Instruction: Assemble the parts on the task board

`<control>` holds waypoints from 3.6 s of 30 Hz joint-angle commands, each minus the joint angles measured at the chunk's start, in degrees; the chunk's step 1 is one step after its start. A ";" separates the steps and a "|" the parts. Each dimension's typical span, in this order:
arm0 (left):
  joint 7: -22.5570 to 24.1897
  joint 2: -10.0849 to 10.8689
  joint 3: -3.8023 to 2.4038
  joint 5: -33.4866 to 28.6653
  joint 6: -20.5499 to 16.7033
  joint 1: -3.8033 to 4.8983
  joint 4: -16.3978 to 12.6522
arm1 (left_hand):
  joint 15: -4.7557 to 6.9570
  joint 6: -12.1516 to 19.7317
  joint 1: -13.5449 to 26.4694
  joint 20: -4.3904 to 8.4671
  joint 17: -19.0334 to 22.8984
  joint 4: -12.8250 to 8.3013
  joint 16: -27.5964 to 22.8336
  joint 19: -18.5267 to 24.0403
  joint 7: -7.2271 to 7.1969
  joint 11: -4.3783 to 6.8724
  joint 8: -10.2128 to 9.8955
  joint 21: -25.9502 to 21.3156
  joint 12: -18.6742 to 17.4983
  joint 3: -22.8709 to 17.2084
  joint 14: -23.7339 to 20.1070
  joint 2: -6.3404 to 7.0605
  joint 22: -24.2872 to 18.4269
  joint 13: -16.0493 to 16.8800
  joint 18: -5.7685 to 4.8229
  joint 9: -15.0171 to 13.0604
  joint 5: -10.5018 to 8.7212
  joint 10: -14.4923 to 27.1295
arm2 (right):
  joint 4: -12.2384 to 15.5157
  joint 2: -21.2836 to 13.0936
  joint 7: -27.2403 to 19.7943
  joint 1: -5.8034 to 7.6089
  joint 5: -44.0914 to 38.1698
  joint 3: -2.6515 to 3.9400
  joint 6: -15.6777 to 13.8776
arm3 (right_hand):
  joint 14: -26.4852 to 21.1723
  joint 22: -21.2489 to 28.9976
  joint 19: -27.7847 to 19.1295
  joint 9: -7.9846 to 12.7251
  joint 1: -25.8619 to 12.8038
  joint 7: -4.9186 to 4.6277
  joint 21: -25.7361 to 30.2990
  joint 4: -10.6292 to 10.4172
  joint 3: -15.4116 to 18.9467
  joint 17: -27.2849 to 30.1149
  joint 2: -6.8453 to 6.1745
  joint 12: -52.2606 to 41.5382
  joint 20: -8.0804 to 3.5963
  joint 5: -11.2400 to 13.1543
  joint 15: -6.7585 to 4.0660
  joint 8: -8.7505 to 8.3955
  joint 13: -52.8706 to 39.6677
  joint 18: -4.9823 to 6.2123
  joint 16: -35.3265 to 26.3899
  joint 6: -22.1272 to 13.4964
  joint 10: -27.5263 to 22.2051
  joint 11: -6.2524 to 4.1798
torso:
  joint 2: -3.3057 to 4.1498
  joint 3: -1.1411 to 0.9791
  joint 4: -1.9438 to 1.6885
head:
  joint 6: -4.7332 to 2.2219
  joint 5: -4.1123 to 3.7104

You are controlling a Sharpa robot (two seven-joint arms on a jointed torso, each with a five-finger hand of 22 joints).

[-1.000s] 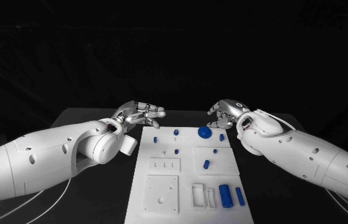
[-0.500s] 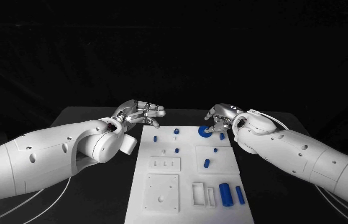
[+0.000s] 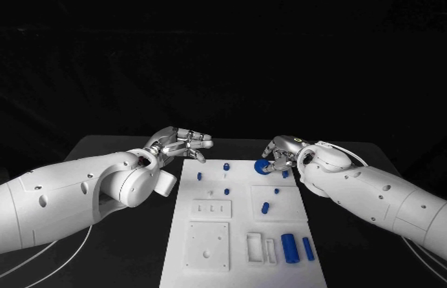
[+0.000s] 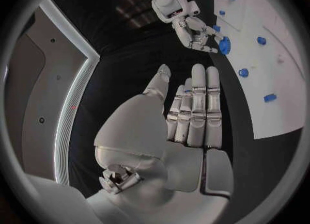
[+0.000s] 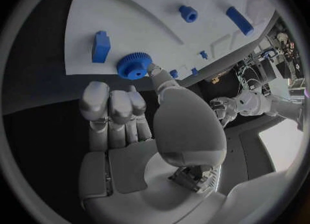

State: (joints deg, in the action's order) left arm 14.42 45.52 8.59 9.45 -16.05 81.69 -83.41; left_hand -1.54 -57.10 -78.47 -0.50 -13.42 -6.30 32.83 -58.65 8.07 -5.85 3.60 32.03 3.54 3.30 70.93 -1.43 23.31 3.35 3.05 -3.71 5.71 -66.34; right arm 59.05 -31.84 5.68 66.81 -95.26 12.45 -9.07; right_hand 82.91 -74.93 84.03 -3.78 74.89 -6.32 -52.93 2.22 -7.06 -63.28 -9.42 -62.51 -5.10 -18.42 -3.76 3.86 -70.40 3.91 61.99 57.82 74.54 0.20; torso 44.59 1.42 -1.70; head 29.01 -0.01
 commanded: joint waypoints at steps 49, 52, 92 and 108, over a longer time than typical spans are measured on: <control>0.53 -0.41 -0.05 0.28 1.04 0.08 0.15 | 0.00 0.11 -0.30 -0.05 0.07 -0.15 0.27 0.20 0.34 -0.05 0.02 0.20 -0.09 -0.23 -0.23 0.31 0.28 0.08 0.90 -0.05 0.23 0.26 | -2.15 1.33 -0.54 -0.22 -1.94 -0.95 1.49 | 0.58 -7.05 -0.05 0.07 -2.66 0.50 -2.11 5.20 -12.40 -0.27 1.17 -0.12 0.46 1.70 0.10 -0.29 0.16 0.10 0.23 4.38 0.32 -0.30 | 0.16 -0.15 0.03 | 0.84 -0.11; 0.48 -0.41 -0.05 0.29 1.04 0.08 0.17 | 0.00 0.11 -0.30 -0.05 0.07 -0.15 0.27 0.20 0.34 -0.05 0.02 0.20 -0.09 -0.23 -0.23 0.31 0.28 0.08 0.90 -0.05 0.23 0.26 | -2.13 1.34 -0.53 -0.22 -2.00 -1.03 1.71 | 0.58 -7.05 -0.07 0.05 -2.94 0.75 -2.16 5.23 -12.64 -0.25 1.15 -0.20 0.42 1.33 0.03 -0.28 0.10 0.06 0.22 5.18 0.38 -0.44 | 0.14 -0.18 0.02 | 0.90 -0.13; 0.06 -0.28 -0.05 0.50 0.90 0.08 0.16 | -0.04 0.40 -0.30 -0.08 0.10 -0.19 0.23 0.27 0.43 -0.13 -0.02 0.18 -0.09 -0.18 -0.25 0.40 0.40 0.08 0.91 -0.03 0.21 0.48 | -0.23 0.89 -0.41 -0.22 -5.88 -1.67 -0.75 | 0.59 -7.01 -0.20 0.07 -3.62 1.37 -2.28 5.49 -17.10 -0.04 1.53 0.19 0.09 3.54 -0.28 -0.29 0.28 -0.12 -0.18 7.37 0.37 -0.77 | 0.16 -0.24 0.03 | 0.81 -0.30; 0.05 -0.09 -0.05 0.76 0.75 0.09 0.01 | -0.06 0.56 -0.37 -0.10 0.14 -0.18 0.17 0.26 0.48 -0.15 0.01 0.12 -0.08 -0.22 -0.26 0.48 0.39 0.08 0.94 -0.05 0.21 0.51 | 8.62 -1.12 4.67 -0.21 -12.67 -2.40 -8.28 | 0.61 -7.41 0.35 0.07 -3.98 2.08 -4.02 3.04 -18.02 0.34 -0.36 0.50 -0.52 -1.47 -0.87 -0.31 0.14 -0.49 -0.40 9.62 1.08 -1.29 | 0.02 -0.10 0.00 | 0.64 -0.20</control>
State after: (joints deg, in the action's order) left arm 14.17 45.46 8.59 9.93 -15.74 81.69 -83.23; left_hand -1.54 -56.69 -78.70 -0.50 -13.33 -6.30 32.83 -58.65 8.48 -6.07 3.60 32.03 3.54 3.30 70.93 -1.21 23.62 3.35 3.04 -3.71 5.71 -66.13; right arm 67.14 -32.85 7.59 66.58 -104.58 10.04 -14.19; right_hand 83.50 -74.92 84.03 -3.66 70.79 -4.97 -56.84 5.13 -24.74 -63.00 -9.50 -62.26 -5.11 -19.76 -4.21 3.18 -70.19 3.89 61.90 64.61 75.39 -1.05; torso 44.70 1.28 -1.72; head 29.77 -0.24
